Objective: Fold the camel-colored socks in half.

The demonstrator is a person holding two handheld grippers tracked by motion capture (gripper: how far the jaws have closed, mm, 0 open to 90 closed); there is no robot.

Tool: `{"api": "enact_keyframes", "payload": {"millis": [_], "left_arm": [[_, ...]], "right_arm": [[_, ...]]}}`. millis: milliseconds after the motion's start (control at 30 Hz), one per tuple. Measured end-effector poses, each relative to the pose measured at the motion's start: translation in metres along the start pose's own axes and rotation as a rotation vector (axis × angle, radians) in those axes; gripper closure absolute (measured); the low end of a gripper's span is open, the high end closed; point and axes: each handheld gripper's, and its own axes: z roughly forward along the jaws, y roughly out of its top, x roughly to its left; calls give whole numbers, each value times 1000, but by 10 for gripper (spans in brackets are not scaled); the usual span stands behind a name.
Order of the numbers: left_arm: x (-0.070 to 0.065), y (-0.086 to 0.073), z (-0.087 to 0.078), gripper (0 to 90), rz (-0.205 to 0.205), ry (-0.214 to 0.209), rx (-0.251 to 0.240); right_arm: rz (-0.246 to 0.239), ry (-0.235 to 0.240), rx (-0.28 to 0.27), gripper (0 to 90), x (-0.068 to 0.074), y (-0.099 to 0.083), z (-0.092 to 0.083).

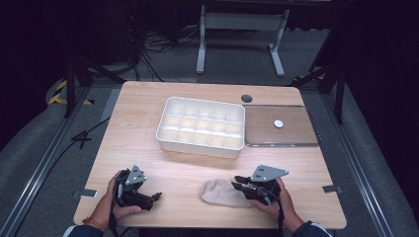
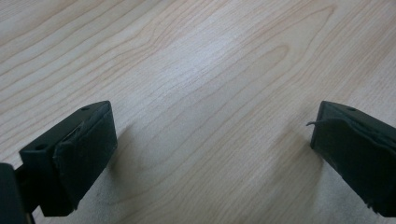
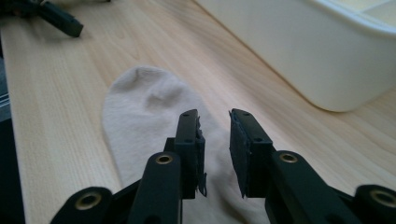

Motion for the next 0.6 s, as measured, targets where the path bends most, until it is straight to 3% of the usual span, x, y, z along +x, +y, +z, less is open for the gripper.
{"api": "enact_keyframes", "payload": {"millis": [233,267,367,467,533,600], "left_arm": [[-1,-1,-2,28,-1,1,-7],[-1,-2,-2,37,-1,1,-7],[-1,-1,-2,45,-2,9,-6],[-2,2,-2,172,-9,9,-18],[-7,8,0,211,-37,8,-21],[-10,12,2,270,-45,-29,-30]], "right_arm": [[-42,46,93,791,15,4,27],[-49,43,120,803,18,3,34],[-57,36,131,809,20,2,39],[-39,37,130,815,20,4,41],[-45,27,122,820,23,4,44],[-55,20,117,823,25,4,45]]}}
